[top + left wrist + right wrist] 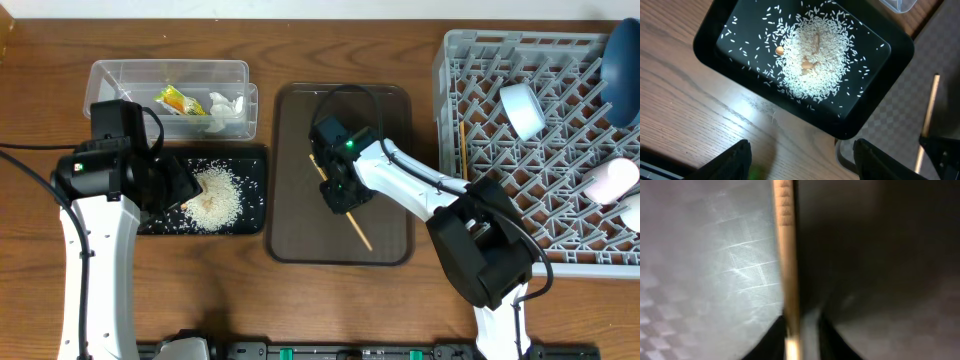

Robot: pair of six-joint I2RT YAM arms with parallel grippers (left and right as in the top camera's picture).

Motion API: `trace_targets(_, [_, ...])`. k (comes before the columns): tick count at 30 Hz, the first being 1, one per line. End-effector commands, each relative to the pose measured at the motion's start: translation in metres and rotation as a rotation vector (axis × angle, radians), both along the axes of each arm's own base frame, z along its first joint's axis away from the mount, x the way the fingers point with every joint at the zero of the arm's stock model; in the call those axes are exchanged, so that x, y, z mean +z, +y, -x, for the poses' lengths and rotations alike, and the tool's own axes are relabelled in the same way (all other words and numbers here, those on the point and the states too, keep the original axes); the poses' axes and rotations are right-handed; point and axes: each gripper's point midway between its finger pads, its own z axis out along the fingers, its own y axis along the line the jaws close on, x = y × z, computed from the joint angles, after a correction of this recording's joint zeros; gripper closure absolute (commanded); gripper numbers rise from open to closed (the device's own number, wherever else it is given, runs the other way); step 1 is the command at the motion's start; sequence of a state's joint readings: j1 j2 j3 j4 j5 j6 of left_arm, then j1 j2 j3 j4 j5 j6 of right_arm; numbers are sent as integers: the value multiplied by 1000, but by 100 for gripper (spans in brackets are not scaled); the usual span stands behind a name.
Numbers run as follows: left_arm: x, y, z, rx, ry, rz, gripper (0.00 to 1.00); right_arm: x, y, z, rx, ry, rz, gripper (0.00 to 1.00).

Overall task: Sort waste into correct bins and load items into the dishwasher rack
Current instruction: 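Carry the second chopstick into the rack beside the first and release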

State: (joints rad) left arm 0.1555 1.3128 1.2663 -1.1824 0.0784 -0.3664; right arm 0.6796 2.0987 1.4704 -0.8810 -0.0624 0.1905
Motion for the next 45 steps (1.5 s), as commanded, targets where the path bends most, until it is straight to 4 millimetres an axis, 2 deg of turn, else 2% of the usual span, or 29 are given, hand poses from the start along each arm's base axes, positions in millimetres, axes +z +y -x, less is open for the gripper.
trace_targets(1, [-1, 2, 2, 11, 9, -5, 32, -13, -7, 2, -24, 8, 52, 89])
trace_targets(5, [-1, 2, 2, 10, 10, -5, 32, -13, -8, 2, -29, 11, 54, 99])
trace_targets(12, [-1, 2, 2, 10, 10, -5, 32, -13, -9, 4, -65, 20, 55, 99])
trace_targets(15, [-1, 2, 2, 10, 9, -5, 32, -6, -6, 4, -70, 25, 30, 99])
trace_targets(18, [-1, 2, 2, 10, 10, -5, 32, 11, -8, -4, -87, 4, 0, 99])
trace_targets(23, [-1, 2, 2, 10, 9, -5, 32, 62, -20, -28, -118, -99, -76, 99])
trace_targets(26, [-1, 2, 2, 10, 10, -5, 32, 99, -39, -43, -156, -179, -125, 99])
trace_targets(29, [-1, 2, 2, 10, 9, -5, 32, 134, -67, -56, -214, -255, -159, 99])
trace_targets(34, [-1, 2, 2, 10, 9, -5, 32, 170, -121, -69, -313, -333, -170, 99])
trace_targets(36, [-1, 2, 2, 10, 9, -5, 32, 174, -144, -73, -365, -341, -160, 99])
trace_targets(40, [-1, 2, 2, 10, 9, -5, 32, 169, -185, -75, -464, -312, -124, 99])
trace_targets(42, [-1, 2, 2, 10, 9, -5, 32, 163, -203, -74, -493, -292, -105, 99])
trace_targets(45, [-1, 2, 2, 10, 9, -5, 32, 154, -218, -74, -503, -267, -83, 99])
